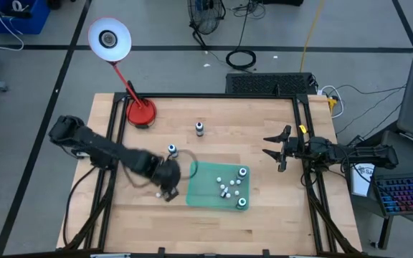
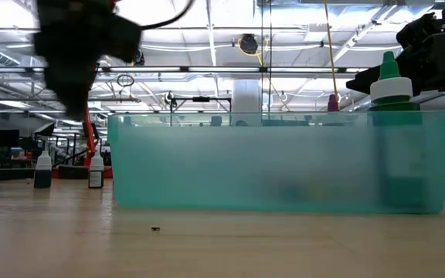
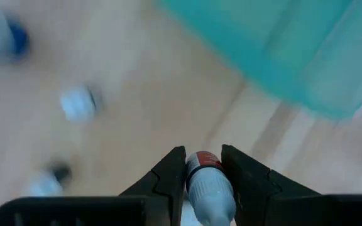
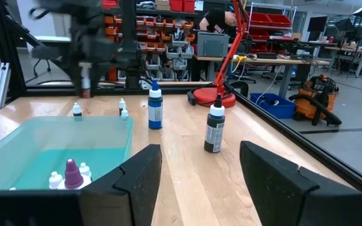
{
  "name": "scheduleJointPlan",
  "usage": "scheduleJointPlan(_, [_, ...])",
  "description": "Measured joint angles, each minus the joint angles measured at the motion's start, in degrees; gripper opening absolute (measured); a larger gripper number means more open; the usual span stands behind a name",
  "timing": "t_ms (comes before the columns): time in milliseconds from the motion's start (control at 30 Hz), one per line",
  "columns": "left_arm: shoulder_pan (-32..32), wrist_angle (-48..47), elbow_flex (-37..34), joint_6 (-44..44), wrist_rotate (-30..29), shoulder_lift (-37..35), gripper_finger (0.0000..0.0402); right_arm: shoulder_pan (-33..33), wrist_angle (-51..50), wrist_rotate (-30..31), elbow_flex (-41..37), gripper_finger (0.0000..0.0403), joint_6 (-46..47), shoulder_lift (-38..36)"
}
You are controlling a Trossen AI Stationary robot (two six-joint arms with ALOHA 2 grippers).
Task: Pick & Place food coloring
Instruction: Put the small red food coloring bottle into the green bin
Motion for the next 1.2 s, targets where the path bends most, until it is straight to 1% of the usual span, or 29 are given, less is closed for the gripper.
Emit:
scheduleJointPlan(133, [7.43,0.96,4.23,13.24,-0.45,0.28,0.0099,0.00,0.00,0.00,0.00,0.0202,0.00,0.00])
scheduleJointPlan(267, [11.79,1.79,10.39,24.97,-0.51,4.53,0.0080,0.01,0.00,0.00,0.02,0.0202,0.00,-0.02])
scheduleJointPlan(400, [12.88,-0.59,19.05,34.59,0.70,12.09,0.0070,0.01,-0.01,0.00,0.01,0.0205,-0.02,0.03])
scheduleJointPlan(500, [12.18,-4.29,25.35,39.96,0.96,18.30,0.0079,0.01,-0.09,0.00,0.00,0.0204,0.00,0.02])
scheduleJointPlan(600, [11.29,-6.83,29.67,44.81,0.98,23.75,0.0084,0.01,-0.04,0.00,0.02,0.0201,0.00,0.02])
scheduleJointPlan(700, [10.58,-7.42,31.20,47.94,-0.33,27.80,0.0085,0.01,-0.02,0.00,0.00,0.0203,-0.01,0.02])
scheduleJointPlan(867, [10.47,-7.38,31.31,48.22,-0.97,32.14,0.0086,0.01,-0.02,0.00,0.00,0.0205,0.00,0.02])
scheduleJointPlan(1200, [10.48,-3.86,31.32,48.65,0.02,36.53,0.0087,0.01,-0.02,0.00,0.00,0.0204,0.00,0.02])
